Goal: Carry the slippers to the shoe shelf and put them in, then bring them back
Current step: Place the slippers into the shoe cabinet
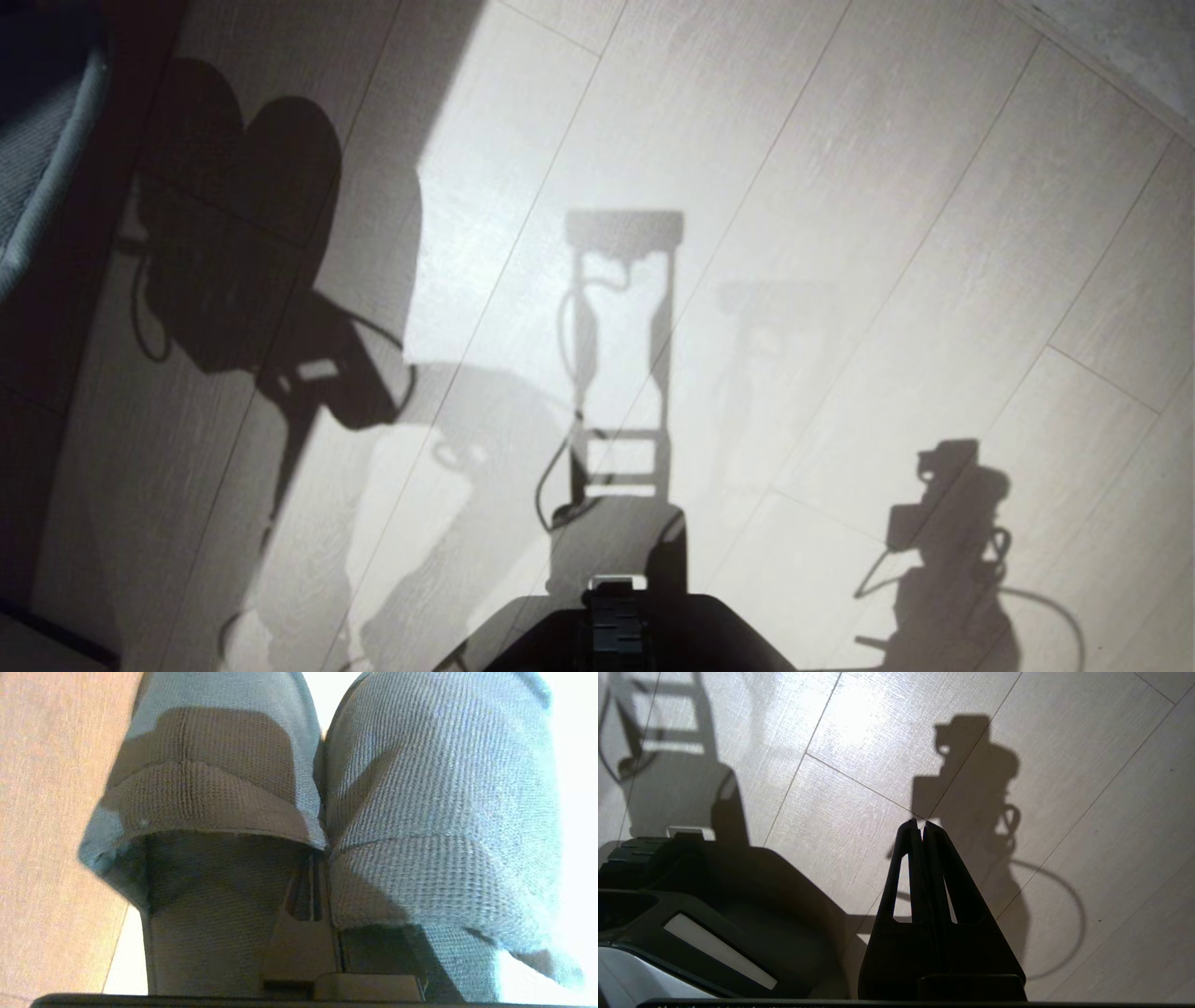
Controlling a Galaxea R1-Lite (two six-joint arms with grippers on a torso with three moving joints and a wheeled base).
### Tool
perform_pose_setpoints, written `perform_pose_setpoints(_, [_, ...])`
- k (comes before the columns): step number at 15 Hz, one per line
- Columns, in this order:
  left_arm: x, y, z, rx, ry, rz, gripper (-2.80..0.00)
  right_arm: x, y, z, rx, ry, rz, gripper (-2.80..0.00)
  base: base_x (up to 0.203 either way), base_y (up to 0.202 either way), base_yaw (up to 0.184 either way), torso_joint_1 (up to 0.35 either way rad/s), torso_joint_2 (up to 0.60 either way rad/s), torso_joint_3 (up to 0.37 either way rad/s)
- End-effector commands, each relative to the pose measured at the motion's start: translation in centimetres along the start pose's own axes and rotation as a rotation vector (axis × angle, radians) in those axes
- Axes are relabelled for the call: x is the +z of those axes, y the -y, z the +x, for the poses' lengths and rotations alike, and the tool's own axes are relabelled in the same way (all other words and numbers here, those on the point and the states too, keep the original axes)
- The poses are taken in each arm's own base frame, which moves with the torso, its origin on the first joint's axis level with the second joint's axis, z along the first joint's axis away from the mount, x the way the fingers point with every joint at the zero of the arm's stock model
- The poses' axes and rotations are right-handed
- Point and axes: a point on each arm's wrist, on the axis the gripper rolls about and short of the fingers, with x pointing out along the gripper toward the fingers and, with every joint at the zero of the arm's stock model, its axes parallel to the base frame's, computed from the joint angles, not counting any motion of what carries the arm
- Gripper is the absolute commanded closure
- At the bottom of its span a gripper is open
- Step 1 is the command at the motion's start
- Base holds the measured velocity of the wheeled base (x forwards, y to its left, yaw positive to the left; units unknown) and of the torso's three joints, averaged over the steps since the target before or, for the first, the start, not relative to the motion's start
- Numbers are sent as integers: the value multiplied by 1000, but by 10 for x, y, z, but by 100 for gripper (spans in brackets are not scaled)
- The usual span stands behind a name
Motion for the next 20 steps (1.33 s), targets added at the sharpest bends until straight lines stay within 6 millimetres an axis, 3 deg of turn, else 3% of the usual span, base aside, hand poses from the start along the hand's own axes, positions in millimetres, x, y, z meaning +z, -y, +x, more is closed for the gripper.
perform_pose_setpoints(1, [-3,1,-2,0,-7,-7,0,0,0,0,0,4,-1,0,0,0,0,0,0,0])
perform_pose_setpoints(5, [-2,20,-4,-92,20,-21,0,0,0,0,0,4,-1,0,0,0,0,0,0,0])
perform_pose_setpoints(12, [-13,69,-29,-136,-28,-49,0,0,0,0,0,4,-1,0,0,0,0,0,0,0])
perform_pose_setpoints(17, [-9,88,-87,-61,-36,37,0,0,0,0,1,4,-1,0,0,0,0,0,0,0])
perform_pose_setpoints(20, [-8,92,-141,-39,54,45,0,0,0,0,0,4,-1,0,0,0,0,0,0,0])
